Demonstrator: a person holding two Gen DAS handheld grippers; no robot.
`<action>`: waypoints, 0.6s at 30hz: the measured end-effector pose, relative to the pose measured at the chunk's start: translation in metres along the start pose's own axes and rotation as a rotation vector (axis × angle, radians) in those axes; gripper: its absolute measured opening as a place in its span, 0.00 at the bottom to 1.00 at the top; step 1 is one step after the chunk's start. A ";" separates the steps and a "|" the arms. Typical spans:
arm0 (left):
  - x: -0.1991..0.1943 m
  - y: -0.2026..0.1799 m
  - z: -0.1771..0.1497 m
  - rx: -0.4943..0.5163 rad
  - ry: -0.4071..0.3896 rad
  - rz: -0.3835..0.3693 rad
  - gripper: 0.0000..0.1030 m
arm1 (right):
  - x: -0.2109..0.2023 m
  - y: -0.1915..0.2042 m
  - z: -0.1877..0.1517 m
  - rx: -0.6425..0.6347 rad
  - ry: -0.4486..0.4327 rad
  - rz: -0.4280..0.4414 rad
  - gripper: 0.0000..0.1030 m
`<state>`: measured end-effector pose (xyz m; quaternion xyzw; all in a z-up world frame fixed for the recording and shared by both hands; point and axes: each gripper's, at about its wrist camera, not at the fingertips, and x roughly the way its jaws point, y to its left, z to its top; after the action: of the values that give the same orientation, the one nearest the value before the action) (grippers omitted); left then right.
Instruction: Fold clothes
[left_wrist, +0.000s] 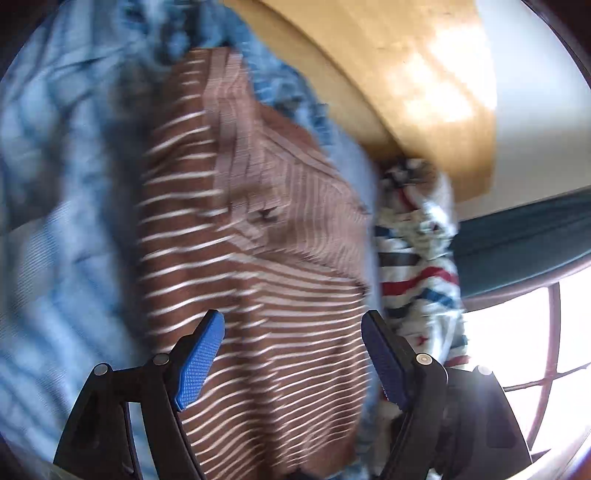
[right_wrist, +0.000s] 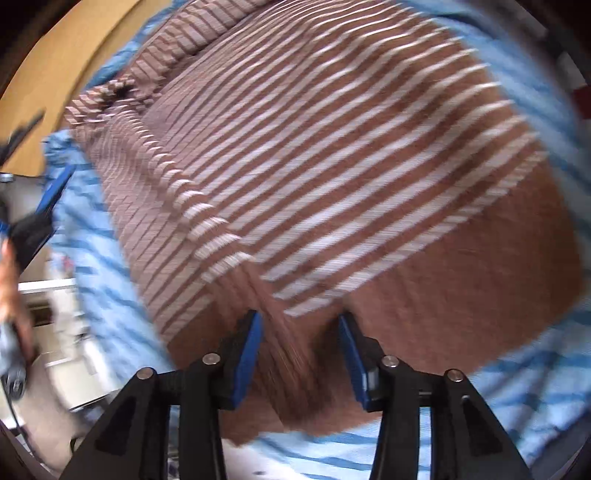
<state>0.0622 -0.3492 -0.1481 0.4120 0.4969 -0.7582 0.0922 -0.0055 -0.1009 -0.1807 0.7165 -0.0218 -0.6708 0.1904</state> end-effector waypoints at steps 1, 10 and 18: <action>-0.002 0.009 -0.007 -0.013 0.007 0.033 0.75 | -0.006 -0.002 -0.004 -0.004 -0.024 -0.052 0.51; 0.008 0.064 -0.062 -0.142 0.146 0.045 0.75 | -0.028 0.015 -0.023 -0.114 -0.064 -0.036 0.64; -0.025 0.040 -0.011 -0.113 0.031 0.029 0.75 | -0.014 0.023 -0.011 -0.149 -0.044 -0.035 0.64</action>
<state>0.1063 -0.3661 -0.1594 0.4251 0.5341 -0.7211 0.1188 0.0085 -0.1154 -0.1599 0.6856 0.0364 -0.6895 0.2307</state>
